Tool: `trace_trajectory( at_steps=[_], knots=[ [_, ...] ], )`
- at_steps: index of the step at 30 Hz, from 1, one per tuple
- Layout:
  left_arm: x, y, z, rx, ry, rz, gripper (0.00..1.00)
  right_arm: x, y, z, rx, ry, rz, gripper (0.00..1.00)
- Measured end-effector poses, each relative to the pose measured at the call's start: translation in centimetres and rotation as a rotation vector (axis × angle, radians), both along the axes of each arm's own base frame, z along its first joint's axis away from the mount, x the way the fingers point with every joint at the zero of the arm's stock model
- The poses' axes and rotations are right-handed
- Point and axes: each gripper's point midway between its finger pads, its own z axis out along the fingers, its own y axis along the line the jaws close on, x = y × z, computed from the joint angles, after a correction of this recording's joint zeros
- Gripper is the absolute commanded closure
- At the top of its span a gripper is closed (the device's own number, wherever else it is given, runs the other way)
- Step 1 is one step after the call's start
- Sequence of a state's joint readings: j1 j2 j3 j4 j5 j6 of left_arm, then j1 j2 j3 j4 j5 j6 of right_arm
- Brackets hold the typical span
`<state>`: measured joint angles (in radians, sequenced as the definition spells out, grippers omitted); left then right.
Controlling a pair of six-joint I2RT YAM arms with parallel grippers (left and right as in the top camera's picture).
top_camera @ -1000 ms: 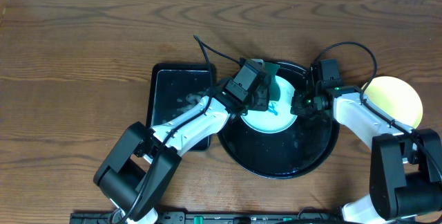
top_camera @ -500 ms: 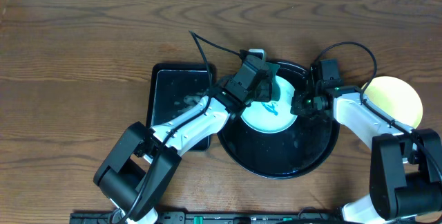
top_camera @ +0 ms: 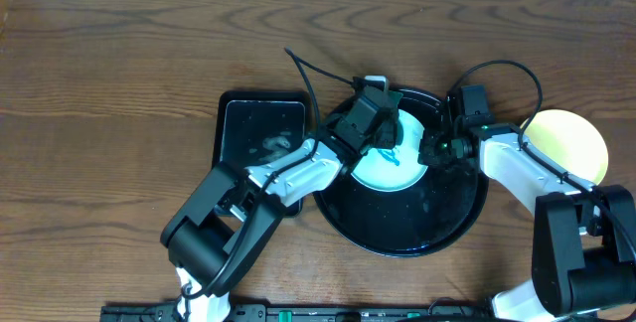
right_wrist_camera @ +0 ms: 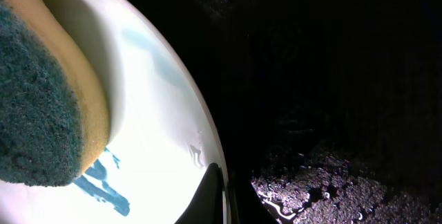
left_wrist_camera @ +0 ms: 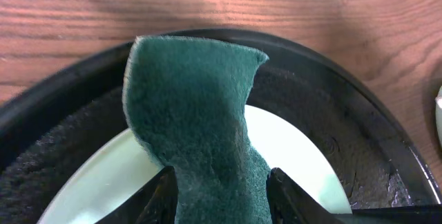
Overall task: Clean dirty plates on tray and stack at the side
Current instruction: 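Scrub the pale green plate with the sponge in the left gripper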
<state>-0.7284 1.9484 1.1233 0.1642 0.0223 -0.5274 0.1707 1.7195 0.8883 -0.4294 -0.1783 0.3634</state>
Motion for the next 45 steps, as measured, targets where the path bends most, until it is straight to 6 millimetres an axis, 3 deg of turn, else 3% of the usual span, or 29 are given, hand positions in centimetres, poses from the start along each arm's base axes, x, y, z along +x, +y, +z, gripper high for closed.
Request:
trace_trajectory(
  at_steps=[10,14,20,35,41,45],
  knots=[
    [0.0,-0.1,-1.0,0.009,0.01,-0.002,0.62,0.0,0.0,0.0,0.0,0.0,0.0,0.99],
    [-0.3,0.2,-2.3,0.034,0.037,0.002,0.74,0.0,0.0,0.0,0.0,0.0,0.0,0.99],
    [-0.6,0.5,-2.5,0.06,0.066,0.002,0.92,0.0,0.0,0.0,0.0,0.0,0.0,0.99],
    [-4.5,3.9,-1.1,0.198,0.192,-0.025,0.92,0.0,0.2,0.0,0.001,-0.003,0.005,0.99],
    [-5.3,3.7,-1.0,0.192,0.213,-0.048,0.93,0.0,0.2,0.0,0.0,-0.003,0.005,0.99],
    [-6.3,2.3,-1.3,0.175,0.224,-0.093,0.92,0.0,0.2,0.0,0.0,-0.003,0.005,0.99]
  ],
)
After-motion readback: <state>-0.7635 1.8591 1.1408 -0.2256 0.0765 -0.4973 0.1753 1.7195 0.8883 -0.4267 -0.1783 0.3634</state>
